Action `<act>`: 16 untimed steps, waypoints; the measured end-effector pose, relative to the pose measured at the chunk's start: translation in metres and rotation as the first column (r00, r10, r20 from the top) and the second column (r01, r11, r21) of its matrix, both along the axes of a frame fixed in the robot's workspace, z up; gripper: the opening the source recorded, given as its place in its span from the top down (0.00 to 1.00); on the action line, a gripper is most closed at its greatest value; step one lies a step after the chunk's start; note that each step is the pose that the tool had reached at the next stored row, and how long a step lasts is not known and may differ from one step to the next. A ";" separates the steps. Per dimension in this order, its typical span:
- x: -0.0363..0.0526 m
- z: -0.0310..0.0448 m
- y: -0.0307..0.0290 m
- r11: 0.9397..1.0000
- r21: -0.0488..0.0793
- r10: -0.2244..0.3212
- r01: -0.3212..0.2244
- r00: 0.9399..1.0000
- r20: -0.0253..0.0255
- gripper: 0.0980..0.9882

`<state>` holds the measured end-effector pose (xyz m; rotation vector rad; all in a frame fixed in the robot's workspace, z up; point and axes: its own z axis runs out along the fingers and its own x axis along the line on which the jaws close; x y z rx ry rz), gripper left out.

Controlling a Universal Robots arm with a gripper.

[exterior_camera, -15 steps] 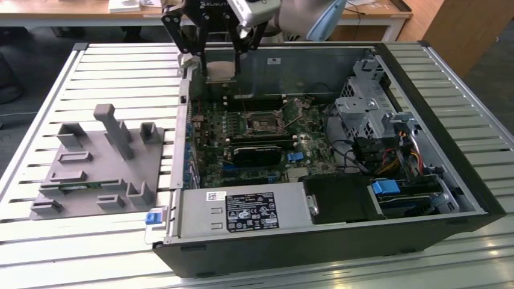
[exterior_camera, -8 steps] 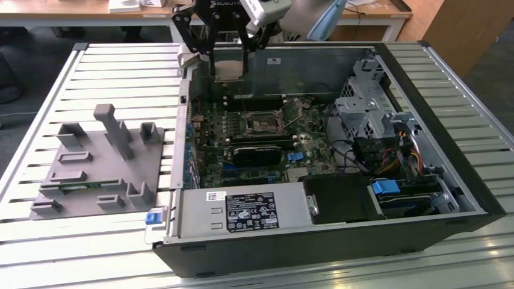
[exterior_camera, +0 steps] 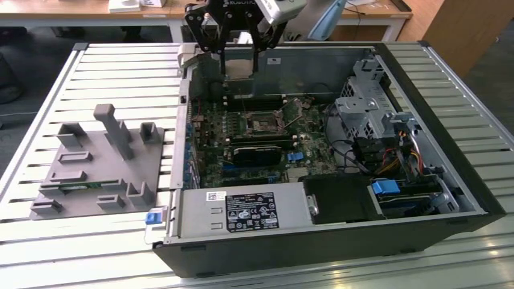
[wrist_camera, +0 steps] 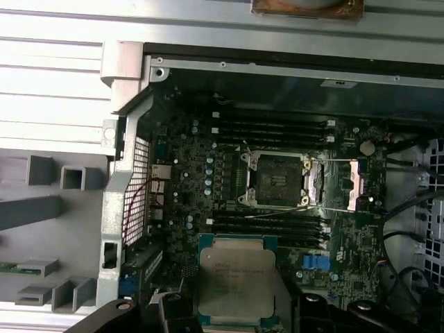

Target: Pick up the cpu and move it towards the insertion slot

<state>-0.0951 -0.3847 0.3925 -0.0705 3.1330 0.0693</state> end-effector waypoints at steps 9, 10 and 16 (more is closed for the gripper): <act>0.0103 -0.0001 0.0041 1.000 0.000 0.003 -0.003 1.000 0.000 0.52; 0.0110 -0.0001 0.0050 1.000 0.000 0.003 -0.003 1.000 0.000 0.52; 0.0151 -0.0001 0.0106 1.000 0.000 0.004 -0.004 1.000 0.000 0.52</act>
